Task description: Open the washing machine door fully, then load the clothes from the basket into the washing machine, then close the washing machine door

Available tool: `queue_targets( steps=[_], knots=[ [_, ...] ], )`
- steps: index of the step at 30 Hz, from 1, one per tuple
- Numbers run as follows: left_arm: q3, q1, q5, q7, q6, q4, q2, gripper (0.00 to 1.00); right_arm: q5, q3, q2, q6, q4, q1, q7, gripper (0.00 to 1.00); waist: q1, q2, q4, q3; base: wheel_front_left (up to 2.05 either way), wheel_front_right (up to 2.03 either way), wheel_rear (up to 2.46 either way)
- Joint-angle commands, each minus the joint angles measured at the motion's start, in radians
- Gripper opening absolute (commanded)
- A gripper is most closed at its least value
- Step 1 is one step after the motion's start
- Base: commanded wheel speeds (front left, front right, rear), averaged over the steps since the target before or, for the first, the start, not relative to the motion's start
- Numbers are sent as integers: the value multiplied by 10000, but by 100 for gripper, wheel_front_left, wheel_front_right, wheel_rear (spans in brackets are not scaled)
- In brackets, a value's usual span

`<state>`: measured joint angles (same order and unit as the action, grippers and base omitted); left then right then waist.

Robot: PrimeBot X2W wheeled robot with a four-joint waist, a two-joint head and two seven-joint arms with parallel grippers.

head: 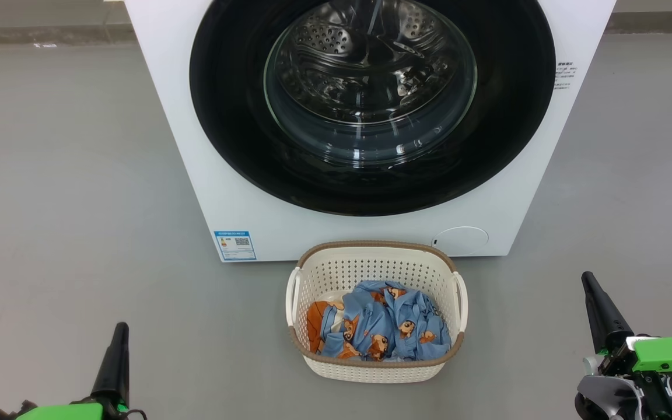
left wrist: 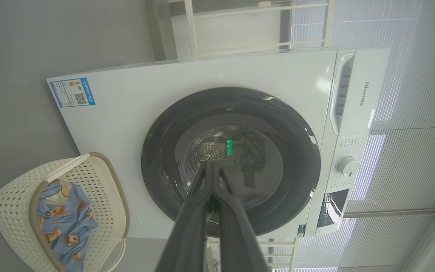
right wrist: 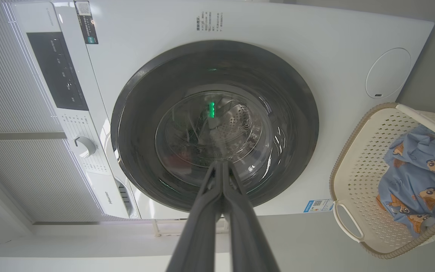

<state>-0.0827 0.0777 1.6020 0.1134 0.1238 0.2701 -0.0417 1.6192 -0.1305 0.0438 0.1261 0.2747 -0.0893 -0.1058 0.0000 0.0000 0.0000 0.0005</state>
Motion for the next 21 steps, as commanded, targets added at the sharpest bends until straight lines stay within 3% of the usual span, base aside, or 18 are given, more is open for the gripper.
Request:
queue_targets(
  steps=[1, 18, 20, 21],
  knots=[
    [-328, 374, 52, 9, 69, -193, -86, 0, -78, 200, 100, 46, -243, -252, -45, 0, 0, 0, 0, 0, 0, 0, 0],
    [-328, 374, 52, 9, 69, -193, -86, 0, -84, 193, 95, 46, -243, -253, -51, 0, 0, 0, 0, 0, 0, 0, 0],
    [10, -9, -2, -3, -4, 43, 4, 0, 2, -1, -19, 0, 52, 3, 0, 0, 0, 0, 0, 0, 0, 0, 0],
    [28, -39, -2, -5, -15, 155, 15, 100, 5, 2, -61, -2, 177, 22, 0, 100, 0, 0, 0, 0, 0, 0, 0]
  ],
)
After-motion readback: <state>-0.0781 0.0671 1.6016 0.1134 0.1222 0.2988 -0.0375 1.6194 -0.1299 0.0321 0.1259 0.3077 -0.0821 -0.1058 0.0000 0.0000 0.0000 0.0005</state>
